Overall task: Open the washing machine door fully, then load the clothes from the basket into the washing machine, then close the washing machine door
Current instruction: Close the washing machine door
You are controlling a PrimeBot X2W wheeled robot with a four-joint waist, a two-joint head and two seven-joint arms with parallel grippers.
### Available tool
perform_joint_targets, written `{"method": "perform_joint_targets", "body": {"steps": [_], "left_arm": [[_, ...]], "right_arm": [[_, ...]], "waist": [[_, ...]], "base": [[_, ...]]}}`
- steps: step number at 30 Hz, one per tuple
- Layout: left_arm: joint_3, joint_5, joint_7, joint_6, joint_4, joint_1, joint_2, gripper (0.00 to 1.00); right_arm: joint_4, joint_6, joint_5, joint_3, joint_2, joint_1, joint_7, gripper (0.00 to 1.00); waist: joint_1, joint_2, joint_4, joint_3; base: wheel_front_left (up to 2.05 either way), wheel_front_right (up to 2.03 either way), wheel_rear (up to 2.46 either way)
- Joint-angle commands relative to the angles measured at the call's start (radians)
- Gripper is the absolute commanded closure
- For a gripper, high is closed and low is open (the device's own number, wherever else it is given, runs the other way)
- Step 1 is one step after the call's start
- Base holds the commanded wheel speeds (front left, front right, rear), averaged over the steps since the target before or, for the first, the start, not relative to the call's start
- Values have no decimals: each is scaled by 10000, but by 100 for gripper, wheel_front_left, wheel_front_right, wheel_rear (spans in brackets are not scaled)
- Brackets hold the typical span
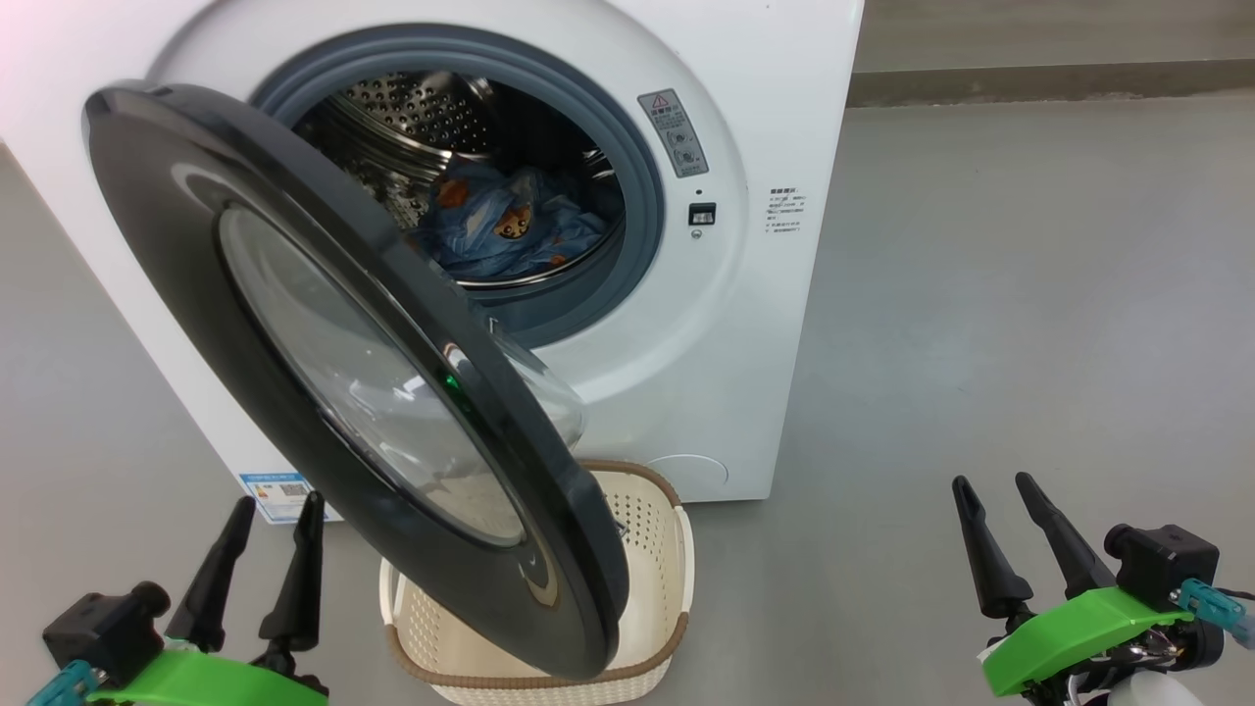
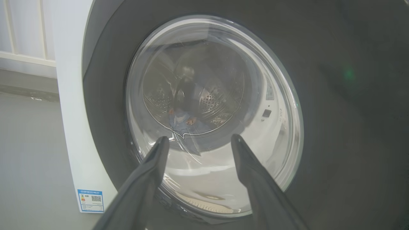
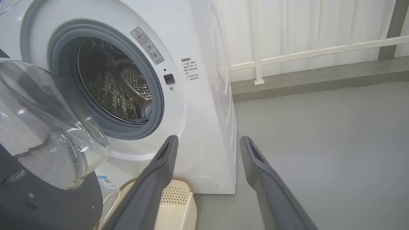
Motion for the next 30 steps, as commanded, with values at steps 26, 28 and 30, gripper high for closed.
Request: {"method": "perform_joint_targets", "body": {"steps": [26,28,30], "left_arm": [[1455,1333,-91,-50,-193,324,-789,0],[1455,1326,-91,-50,-171,322,-795,0],[1455,1323,-91,-50,-159,324,-807,0]], "right_arm": [[-339,73,-86,90,-204,-231,-82,0],[-335,73,-92,89,-190,-229,-82,0],[-330,73,-91,90,-183,-227,-82,0]], "waist": [[0,0,-89,-9],[0,0,-87,-14],[0,0,-85,-23]], "base": [[0,0,0],[0,0,0],[0,0,0]]}}
